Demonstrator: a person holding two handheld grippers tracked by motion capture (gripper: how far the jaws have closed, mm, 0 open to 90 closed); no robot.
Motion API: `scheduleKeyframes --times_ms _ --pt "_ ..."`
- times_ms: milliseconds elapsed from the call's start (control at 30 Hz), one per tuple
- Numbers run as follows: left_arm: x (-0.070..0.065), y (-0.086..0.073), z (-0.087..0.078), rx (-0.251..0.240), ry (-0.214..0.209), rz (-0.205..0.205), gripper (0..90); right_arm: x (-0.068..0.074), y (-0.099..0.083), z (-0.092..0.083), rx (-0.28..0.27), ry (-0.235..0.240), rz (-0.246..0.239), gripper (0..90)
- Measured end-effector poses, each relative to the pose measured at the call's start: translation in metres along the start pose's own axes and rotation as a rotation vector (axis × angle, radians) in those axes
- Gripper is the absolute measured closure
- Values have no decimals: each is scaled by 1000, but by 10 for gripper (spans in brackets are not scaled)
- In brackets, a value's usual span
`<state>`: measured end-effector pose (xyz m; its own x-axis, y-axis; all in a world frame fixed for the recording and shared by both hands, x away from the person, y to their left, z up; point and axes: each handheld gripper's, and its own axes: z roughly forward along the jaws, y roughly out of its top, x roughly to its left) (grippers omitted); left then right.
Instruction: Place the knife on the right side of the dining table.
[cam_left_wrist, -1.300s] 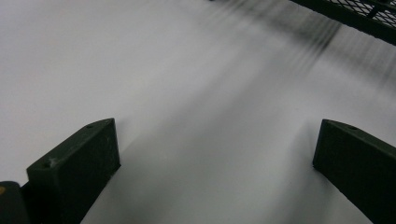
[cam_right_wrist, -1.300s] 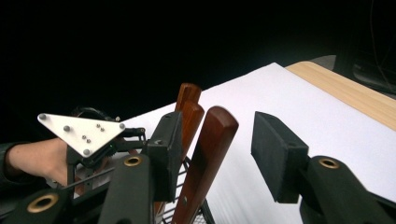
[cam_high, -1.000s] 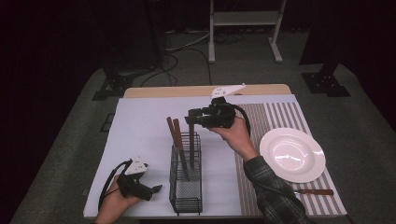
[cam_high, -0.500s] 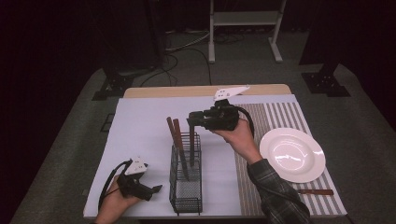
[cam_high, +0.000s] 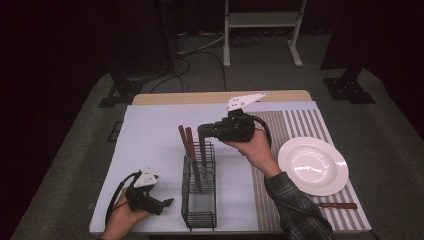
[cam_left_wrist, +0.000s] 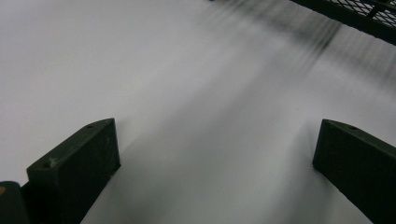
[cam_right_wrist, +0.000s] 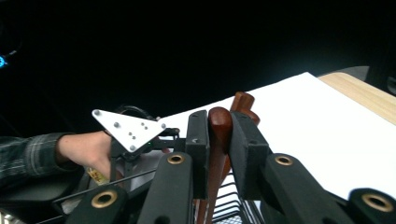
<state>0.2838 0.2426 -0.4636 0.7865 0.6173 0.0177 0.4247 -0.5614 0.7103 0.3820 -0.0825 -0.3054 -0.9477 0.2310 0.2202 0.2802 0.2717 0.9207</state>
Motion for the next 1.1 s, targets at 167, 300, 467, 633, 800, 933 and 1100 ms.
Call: scheduleKeyframes --times_ms 167,300,467,633,800,933,1100 --pt "0 0 0 -1 0 -1 0 2 1 -1 -6 18 12 799" --pt "0 0 0 0 0 0 0 4 3 -2 -15 -2 -3 801" --pt "0 0 0 -1 0 0 0 5 8 -6 -27 -10 -7 801" --pt "0 0 0 2 -1 0 0 7 13 -10 -36 -20 -13 801" --pt "0 0 0 2 -1 0 0 12 22 -16 -52 -28 -24 801" --pt "0 0 0 2 -2 0 0 15 30 -20 -56 -38 -41 801" --pt "0 0 0 4 -1 3 0 20 43 -29 -77 -58 -54 801"
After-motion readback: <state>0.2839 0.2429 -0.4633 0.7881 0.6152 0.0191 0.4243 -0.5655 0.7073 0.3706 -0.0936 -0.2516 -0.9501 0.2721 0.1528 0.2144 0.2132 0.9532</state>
